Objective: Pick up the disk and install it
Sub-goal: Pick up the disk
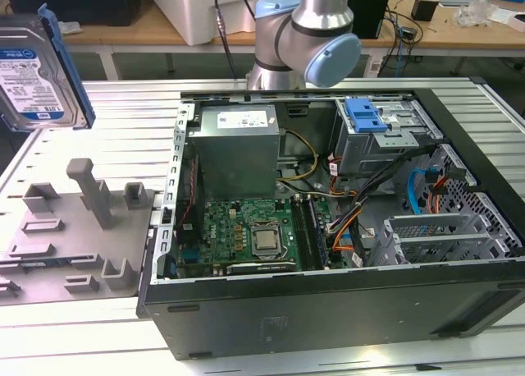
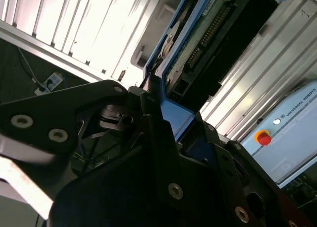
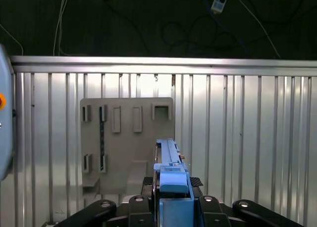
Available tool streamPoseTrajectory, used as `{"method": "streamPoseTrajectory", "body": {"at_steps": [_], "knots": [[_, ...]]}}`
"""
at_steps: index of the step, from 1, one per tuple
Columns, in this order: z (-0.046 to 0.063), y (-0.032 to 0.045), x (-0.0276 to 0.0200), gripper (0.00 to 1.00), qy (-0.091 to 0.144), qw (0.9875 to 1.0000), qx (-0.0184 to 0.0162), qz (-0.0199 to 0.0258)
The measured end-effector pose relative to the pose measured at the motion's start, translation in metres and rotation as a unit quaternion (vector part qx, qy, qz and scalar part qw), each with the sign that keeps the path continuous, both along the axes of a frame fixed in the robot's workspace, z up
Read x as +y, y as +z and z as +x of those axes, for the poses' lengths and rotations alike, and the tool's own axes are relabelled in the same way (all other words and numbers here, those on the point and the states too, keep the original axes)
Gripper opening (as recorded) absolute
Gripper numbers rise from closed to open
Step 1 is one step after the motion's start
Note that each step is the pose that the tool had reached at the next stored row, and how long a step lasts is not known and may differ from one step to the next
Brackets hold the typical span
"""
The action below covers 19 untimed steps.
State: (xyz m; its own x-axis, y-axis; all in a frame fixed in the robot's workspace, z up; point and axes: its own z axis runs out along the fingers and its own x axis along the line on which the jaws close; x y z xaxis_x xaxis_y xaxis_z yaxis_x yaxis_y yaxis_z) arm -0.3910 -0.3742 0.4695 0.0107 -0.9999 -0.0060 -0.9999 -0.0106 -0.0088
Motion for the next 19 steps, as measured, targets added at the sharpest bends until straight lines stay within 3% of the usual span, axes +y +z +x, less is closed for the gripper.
{"method": "streamPoseTrajectory", "body": {"at_steps": [19], "knots": [[0.045, 0.0146, -0.0250, 0.37, 0.000, 1.0000, 0.0000, 0.0001]]}}
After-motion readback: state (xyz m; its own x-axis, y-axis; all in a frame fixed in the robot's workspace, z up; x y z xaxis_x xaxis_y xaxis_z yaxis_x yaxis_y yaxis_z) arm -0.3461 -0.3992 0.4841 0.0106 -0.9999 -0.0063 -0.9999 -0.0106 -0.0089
